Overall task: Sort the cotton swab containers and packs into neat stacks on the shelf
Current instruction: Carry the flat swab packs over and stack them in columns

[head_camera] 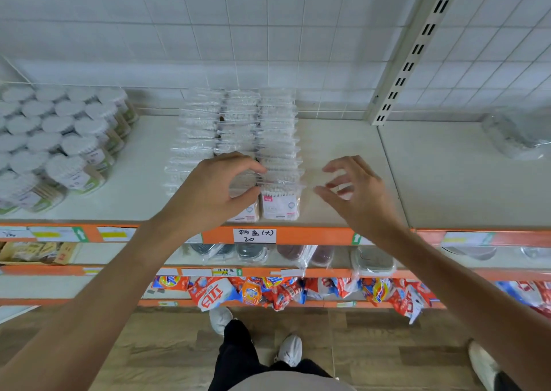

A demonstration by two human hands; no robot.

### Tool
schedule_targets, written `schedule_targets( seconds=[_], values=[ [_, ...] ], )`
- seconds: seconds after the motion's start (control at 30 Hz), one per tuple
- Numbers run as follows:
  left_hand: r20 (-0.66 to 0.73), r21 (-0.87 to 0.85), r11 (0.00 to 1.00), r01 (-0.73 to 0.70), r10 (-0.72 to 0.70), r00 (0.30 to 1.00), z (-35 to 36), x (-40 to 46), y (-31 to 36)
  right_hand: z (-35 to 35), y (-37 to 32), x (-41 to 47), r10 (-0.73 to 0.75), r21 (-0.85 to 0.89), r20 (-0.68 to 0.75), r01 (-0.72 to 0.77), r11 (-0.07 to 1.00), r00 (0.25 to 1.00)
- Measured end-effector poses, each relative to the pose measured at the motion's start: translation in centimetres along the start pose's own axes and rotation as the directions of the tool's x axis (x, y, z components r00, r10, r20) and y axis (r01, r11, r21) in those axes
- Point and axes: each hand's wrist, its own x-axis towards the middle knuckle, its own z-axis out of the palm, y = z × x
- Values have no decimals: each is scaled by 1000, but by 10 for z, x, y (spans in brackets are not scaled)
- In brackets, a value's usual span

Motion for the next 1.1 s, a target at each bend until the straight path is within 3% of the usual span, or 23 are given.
schedule_targets(
  seconds=[0.13,0.27,0.6,0.87,1.1],
  values=[
    [32,13,999,-38,38,999,8,7,11,-42,45,5,185,-238,81,-161,958,979],
    [70,-14,997,-70,71,995,21,16,25,-50,70,6,318,-334,166,-251,909,933],
    [133,46,992,-117,110,985,41,31,32,-50,72,8,339,-191,200,-303,934,919],
    [157,81,986,-149,135,978,54,57,51,-71,29,-1,227,-61,147,-220,974,963],
    [63,39,990,-134,132,989,63,82,60,-87,2,6,158,110,92,-168,980,983]
  ],
)
